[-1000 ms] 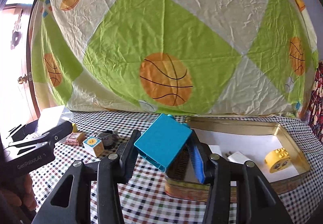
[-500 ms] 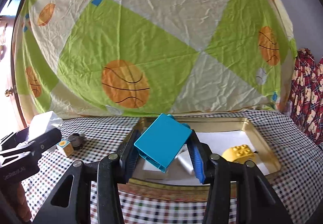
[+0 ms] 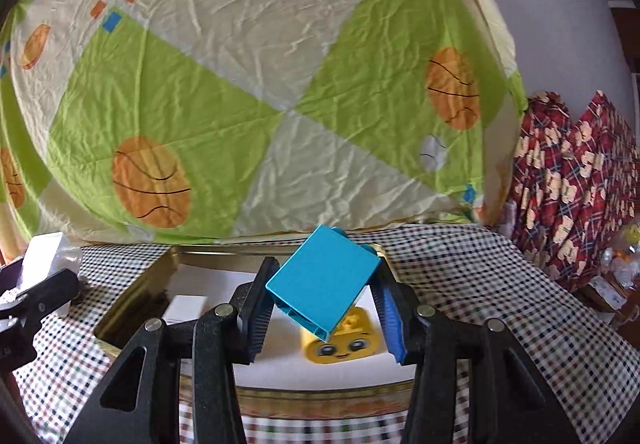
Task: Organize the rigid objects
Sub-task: 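Carry the clear box with the left tool while the right tool carries the blue brick over the tray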
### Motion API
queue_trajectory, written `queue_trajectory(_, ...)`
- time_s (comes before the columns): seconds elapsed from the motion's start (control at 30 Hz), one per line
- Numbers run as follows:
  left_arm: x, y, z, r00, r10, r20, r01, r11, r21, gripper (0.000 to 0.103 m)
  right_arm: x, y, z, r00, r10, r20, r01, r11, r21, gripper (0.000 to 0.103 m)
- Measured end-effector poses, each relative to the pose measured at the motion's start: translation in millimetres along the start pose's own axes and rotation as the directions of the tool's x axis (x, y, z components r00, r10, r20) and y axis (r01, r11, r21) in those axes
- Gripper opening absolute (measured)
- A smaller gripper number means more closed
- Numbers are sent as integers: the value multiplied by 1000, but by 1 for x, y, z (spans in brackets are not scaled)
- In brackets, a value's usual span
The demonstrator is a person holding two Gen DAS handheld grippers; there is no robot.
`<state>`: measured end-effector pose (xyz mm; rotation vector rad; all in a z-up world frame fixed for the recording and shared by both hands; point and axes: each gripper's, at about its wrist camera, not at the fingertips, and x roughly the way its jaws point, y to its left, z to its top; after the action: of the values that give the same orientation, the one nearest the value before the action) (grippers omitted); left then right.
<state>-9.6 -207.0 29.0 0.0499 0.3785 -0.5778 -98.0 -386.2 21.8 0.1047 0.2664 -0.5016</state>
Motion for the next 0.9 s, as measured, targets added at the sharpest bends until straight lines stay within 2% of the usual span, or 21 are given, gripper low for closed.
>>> queue_trajectory(0.13,11,-21,0,1000,-11,-13,12,1000,28,84,8,-23,3,1000,-25,-12,25,999,41,49)
queue_trajectory(0.3,29,-41,1,999,1,-44,2,999,55,84,19,-33,5,999,-44,-24,44,998,35,49)
queue_trajectory(0.6,54,-64,2,995,40,-87,-32,995,94,84,47,-31,1,994,-69,-81,69,998,0,49)
queue_trajectory(0.9,75,-64,-2,986,99,-137,-85,991,108,84,70,-13,-2,987,-43,-152,40,999,-19,50)
